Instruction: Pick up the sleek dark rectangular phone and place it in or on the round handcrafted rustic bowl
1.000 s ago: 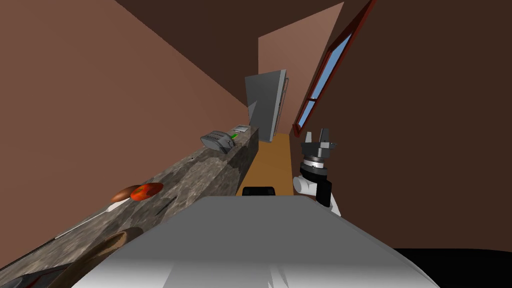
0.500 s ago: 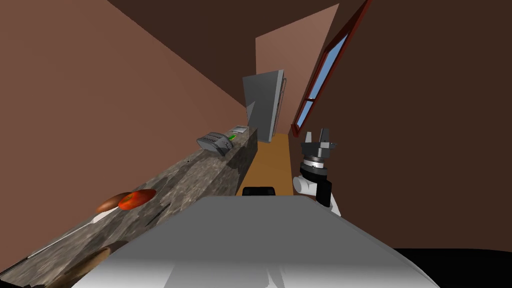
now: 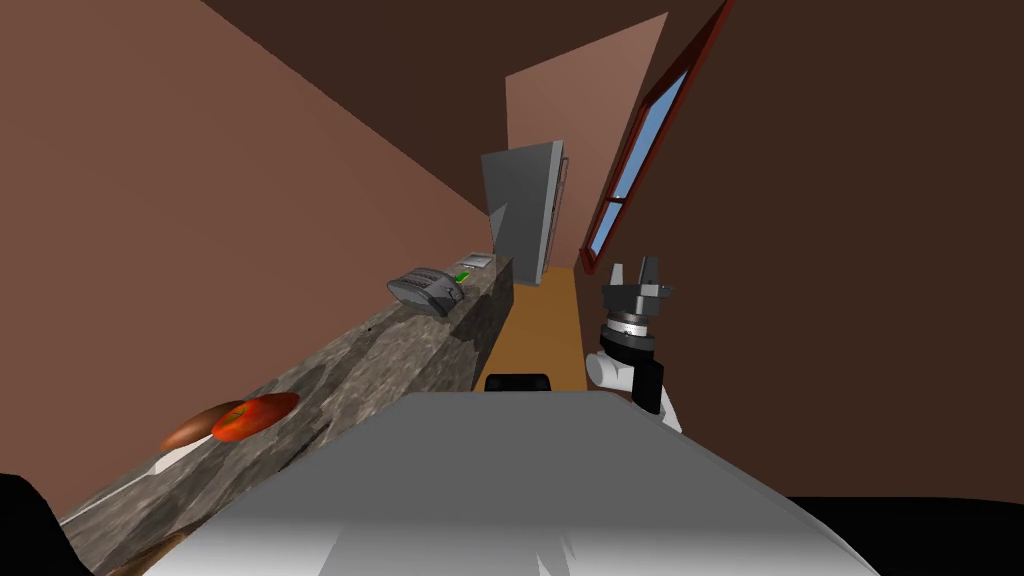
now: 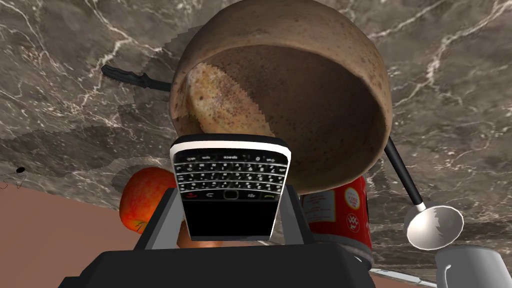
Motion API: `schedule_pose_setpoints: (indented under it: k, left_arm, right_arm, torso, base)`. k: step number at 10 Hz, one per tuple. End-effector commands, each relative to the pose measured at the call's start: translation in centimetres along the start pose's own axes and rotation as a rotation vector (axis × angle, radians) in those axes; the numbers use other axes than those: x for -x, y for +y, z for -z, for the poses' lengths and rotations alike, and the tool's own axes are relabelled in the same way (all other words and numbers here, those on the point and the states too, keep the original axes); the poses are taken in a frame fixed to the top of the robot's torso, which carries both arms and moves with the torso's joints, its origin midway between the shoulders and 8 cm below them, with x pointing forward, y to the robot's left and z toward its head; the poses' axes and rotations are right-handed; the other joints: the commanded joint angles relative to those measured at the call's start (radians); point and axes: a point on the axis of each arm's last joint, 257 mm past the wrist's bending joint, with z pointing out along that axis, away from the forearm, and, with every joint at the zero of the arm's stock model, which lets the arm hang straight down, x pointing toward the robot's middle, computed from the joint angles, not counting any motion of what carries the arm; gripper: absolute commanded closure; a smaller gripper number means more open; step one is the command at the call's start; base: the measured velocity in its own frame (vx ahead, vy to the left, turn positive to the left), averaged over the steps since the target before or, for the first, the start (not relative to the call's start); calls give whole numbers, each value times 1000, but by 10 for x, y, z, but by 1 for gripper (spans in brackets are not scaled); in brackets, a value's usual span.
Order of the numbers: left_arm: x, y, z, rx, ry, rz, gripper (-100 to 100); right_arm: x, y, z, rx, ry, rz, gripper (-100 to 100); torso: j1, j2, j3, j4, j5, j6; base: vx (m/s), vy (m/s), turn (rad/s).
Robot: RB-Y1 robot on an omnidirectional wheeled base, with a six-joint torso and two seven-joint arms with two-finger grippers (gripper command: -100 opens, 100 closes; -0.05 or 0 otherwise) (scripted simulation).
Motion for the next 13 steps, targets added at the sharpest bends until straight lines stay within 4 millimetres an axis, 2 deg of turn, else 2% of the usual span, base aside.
schedule_pose_setpoints:
  k: [1,7,8,11,13]
  left_arm:
    - [-8,6,6,13,23,0,100]
    - [-37,46,35,123,95,-5,100]
    - [-37,47,36,126,95,-5,100]
    - [-46,70,55,196,118,-6,100]
    - [-46,71,54,199,118,-7,100]
  right_arm:
    - [0,0,0,0,0,0,0]
    - [0,0,0,0,0,0,0]
    - [0,0,0,0,0,0,0]
    - [0,0,0,0,0,0,0]
    - [0,0,0,0,0,0,0]
  torso:
    - [0,0,0,0,0,0]
    - [1,-1,-2,-2,0,-1]
    - [1,-1,-2,-2,0,-1]
    - [-1,0,-1,-2,0,-2]
    - [-1,0,-1,-1,0,-2]
  base:
    - [36,30,-51]
    - [34,37,-54]
    - [9,23,-14]
    - [16,15,-29]
    - [5,7,-4]
